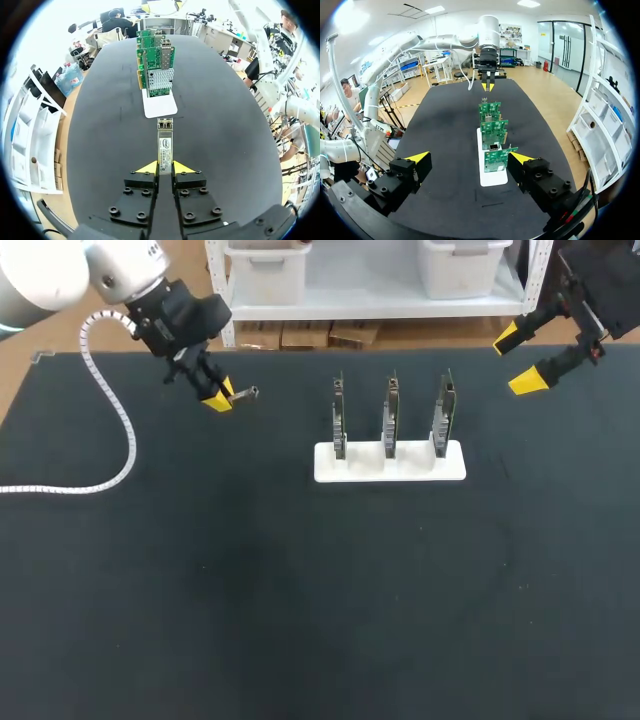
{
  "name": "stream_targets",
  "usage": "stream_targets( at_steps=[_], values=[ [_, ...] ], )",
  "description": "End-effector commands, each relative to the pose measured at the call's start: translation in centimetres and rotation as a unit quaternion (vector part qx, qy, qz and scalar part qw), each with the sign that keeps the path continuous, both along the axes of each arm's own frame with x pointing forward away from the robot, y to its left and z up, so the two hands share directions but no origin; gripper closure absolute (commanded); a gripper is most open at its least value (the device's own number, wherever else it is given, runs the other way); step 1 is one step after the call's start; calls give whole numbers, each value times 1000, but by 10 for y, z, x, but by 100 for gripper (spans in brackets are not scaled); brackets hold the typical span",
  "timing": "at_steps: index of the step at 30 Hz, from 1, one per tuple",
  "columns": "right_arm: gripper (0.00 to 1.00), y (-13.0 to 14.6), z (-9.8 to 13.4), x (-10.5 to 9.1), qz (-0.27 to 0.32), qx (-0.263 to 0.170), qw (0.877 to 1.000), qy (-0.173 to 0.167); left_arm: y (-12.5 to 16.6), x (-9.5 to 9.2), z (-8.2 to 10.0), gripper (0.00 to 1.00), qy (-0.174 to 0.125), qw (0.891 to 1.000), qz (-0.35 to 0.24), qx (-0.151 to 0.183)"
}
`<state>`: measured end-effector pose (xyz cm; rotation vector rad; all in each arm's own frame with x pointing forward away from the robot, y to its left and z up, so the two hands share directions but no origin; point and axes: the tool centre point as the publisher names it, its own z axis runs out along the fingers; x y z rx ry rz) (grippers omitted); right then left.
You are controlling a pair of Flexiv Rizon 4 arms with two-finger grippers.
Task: Pick up the optical module with the left hand, and insert it into the network port with the right hand.
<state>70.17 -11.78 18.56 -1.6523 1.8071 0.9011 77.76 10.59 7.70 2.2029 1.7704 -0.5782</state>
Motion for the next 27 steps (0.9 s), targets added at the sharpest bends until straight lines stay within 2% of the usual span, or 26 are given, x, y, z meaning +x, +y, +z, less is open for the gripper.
stream_targets(
  at_steps=[1, 3, 4, 9, 13, 18, 22, 27],
  values=[
    [0, 0, 0, -1, -1, 0, 1000, -1, -4, -8, 2, 100, -40, 999, 25, -12],
    [0, 0, 0, -1, -1, 0, 1000, -1, -13, -10, 12, 100, -41, 999, 24, 4],
    [0, 0, 0, -1, -1, 0, 1000, -1, -18, -10, 16, 100, -30, 999, 27, 19],
    [0, 0, 0, -1, -1, 0, 1000, -1, -43, -11, 39, 100, -43, 998, 39, 21],
    [0, 0, 0, -1, -1, 0, 1000, -1, -61, -11, 62, 100, -68, 997, 39, 3],
    [0, 0, 0, -1, -1, 0, 1000, -1, -81, -12, 94, 100, -100, 994, 31, 2],
    [0, 0, 0, -1, -1, 0, 1000, -1, -99, -12, 115, 100, -130, 991, 3, -1],
    [0, 0, 0, -1, -1, 0, 1000, -1, -120, -9, 132, 100, -154, 987, -42, 2]
  ],
)
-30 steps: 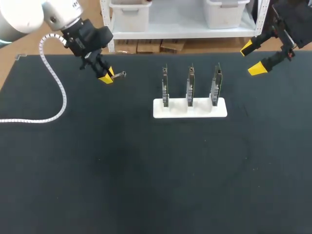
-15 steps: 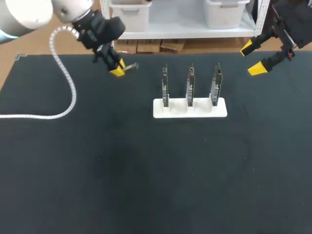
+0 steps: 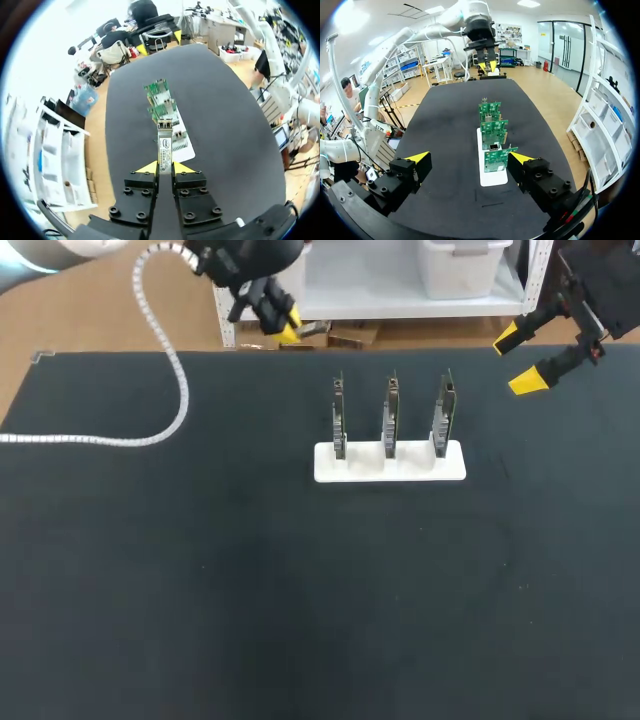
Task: Pick up the optical module with the left hand, and insert it into the network port with the right hand.
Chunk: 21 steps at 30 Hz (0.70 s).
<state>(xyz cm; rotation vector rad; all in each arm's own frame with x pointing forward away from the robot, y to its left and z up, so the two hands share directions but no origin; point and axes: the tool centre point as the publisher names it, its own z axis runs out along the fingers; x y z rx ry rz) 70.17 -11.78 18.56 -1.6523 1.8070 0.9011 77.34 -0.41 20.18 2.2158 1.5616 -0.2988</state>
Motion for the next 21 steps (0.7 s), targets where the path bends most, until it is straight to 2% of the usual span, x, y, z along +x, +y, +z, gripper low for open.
stream_targets(
  at_steps=[1, 21],
  values=[
    [0, 0, 0, -1, -1, 0, 1000, -1, -11, -4, 9, 100, -26, 999, -13, 15],
    [0, 0, 0, -1, -1, 0, 1000, -1, -11, -4, 9, 100, -26, 999, -13, 15]
  ],
)
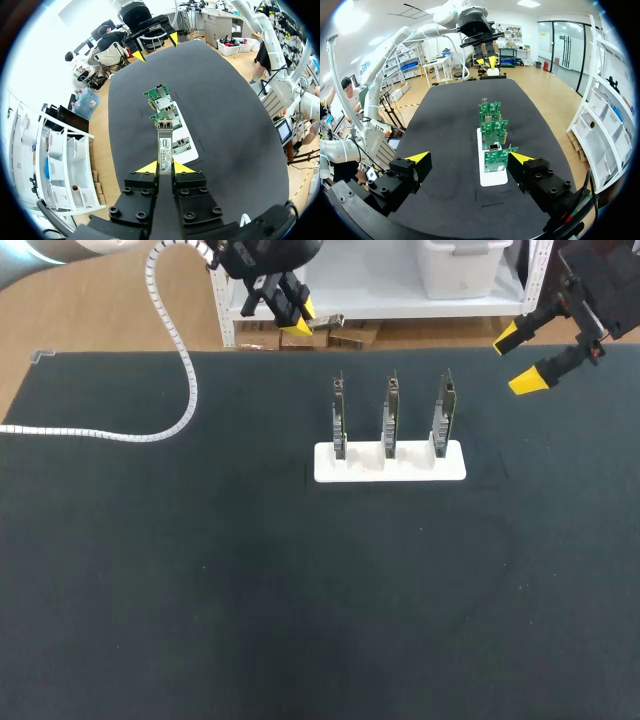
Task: Pick up the optical module with the left hand, and insert it into the network port with the right hand.
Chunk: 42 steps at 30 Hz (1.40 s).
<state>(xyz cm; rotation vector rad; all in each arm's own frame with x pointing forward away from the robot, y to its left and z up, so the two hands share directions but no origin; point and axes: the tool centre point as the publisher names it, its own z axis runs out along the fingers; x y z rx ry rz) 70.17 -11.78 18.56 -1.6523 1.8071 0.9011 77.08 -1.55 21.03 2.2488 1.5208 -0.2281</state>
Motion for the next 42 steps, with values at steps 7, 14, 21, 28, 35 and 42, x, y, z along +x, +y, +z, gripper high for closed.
stream_targets(
  at_steps=[7, 14, 21, 28, 35, 42],
  values=[
    [0, 0, 0, -1, -1, 0, 1000, -1, 1, -1, 0, 100, -1, 1000, 0, 1],
    [0, 0, 0, -1, -1, 0, 1000, -1, -19, -16, 21, 100, -25, 1000, 4, -10],
    [0, 0, 0, -1, -1, 0, 1000, -1, -39, -37, 40, 100, 7, 997, 38, -69],
    [0, 0, 0, -1, -1, 0, 1000, -1, -66, -58, 27, 100, -2, 986, 71, -151],
    [0, 0, 0, -1, -1, 0, 1000, -1, -100, -65, 13, 100, -1, 974, 69, -216],
    [0, 0, 0, -1, -1, 0, 1000, -1, -118, -75, 17, 100, -2, 963, 74, -261]
  ],
)
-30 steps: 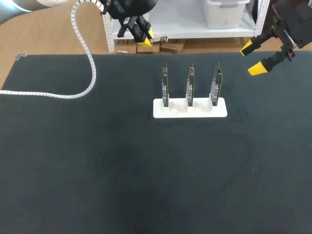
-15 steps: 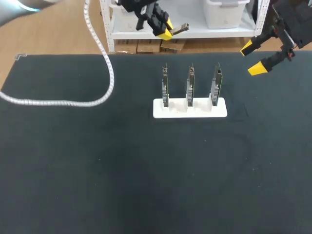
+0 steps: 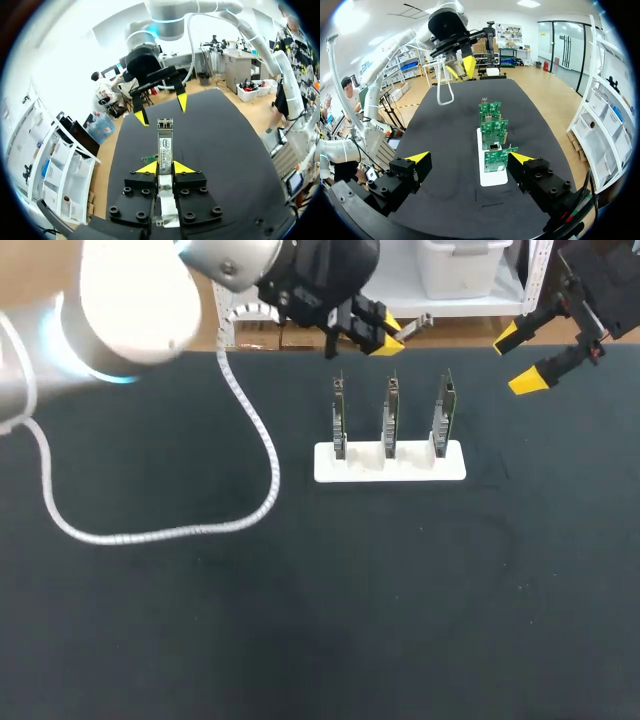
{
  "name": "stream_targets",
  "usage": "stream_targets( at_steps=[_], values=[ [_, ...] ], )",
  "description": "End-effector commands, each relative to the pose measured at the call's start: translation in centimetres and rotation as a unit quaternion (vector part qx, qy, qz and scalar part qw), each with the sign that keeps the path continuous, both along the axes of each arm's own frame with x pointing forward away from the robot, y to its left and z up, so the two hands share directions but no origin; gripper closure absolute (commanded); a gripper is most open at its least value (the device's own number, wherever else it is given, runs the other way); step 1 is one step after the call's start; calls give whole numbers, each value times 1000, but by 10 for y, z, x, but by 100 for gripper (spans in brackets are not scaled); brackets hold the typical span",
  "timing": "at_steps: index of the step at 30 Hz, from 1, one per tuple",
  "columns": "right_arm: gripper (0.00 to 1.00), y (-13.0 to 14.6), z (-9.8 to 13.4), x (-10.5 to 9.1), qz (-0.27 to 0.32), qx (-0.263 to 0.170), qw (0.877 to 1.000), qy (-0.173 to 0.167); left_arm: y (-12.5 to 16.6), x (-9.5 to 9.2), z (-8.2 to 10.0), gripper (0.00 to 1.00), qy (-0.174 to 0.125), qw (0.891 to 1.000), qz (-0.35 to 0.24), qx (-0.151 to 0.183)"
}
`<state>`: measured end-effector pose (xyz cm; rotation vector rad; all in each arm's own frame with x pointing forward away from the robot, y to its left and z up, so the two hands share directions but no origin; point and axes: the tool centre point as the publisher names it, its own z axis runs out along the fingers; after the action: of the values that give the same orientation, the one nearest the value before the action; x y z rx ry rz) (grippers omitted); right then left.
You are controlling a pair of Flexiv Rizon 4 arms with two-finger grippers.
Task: Pick up the optical module with the left hand, and insert it into the network port with the right hand.
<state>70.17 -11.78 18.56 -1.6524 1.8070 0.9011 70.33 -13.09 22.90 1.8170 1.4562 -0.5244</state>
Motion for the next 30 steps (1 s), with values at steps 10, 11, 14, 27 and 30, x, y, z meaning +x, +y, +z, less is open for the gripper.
stream_targets(
  at_steps=[10, 11, 14, 27, 30],
  values=[
    [0, 0, 0, -1, -1, 0, 1000, -1, -24, -25, 5, 100, -50, 993, 17, -101],
    [0, 0, 0, -1, -1, 0, 1000, -1, -27, -24, 4, 100, -49, 992, 10, -114],
    [0, 0, 0, -1, -1, 0, 1000, -1, -36, -22, 1, 100, -43, 990, -7, -133],
    [0, 0, 0, -1, -1, 0, 1000, -1, -44, -11, -5, 100, -27, 990, -55, -131],
    [0, 0, 0, -1, -1, 0, 1000, -1, -44, -11, -5, 100, -27, 990, -55, -131]
  ],
)
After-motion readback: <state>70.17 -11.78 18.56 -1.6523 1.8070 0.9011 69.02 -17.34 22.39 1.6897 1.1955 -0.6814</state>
